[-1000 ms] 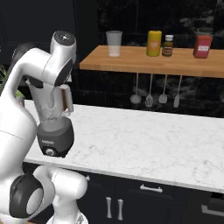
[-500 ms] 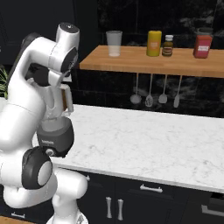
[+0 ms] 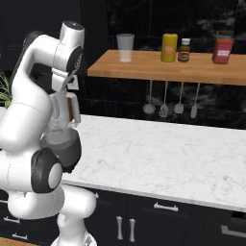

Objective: Close the lid blender by securely placing the lid on top.

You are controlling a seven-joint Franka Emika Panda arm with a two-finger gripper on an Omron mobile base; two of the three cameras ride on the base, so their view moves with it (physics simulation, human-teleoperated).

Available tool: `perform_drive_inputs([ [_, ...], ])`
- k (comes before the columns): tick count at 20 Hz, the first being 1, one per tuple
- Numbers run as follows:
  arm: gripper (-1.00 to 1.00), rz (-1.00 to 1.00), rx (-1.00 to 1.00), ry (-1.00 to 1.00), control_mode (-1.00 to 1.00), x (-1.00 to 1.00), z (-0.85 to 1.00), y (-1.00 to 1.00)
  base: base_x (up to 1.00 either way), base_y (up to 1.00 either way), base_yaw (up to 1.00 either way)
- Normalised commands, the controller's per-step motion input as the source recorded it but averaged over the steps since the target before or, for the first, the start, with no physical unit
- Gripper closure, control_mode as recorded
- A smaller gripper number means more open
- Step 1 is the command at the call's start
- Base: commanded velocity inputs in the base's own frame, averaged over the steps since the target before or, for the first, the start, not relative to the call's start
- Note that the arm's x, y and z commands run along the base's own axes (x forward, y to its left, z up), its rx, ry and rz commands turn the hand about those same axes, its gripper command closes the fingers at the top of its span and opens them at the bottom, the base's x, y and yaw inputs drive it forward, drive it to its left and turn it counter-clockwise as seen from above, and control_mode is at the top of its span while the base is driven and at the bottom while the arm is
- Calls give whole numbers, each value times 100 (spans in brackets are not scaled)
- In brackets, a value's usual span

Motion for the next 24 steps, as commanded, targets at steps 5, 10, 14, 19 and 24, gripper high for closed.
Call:
perform_drive_inputs([
  [5, 100, 1, -1, 0, -100, 23, 1, 12, 0, 0, 0],
  [10, 100, 0, 0, 0, -100, 13, 0, 3, 0, 0, 0],
  [14, 100, 3, -1, -2, -100, -23, 0, 24, 0, 0, 0],
  [19, 100, 1, 0, -2, -100, -19, 0, 29, 0, 0, 0],
  [24, 100, 0, 0, 0, -100, 10, 0, 33, 0, 0, 0],
])
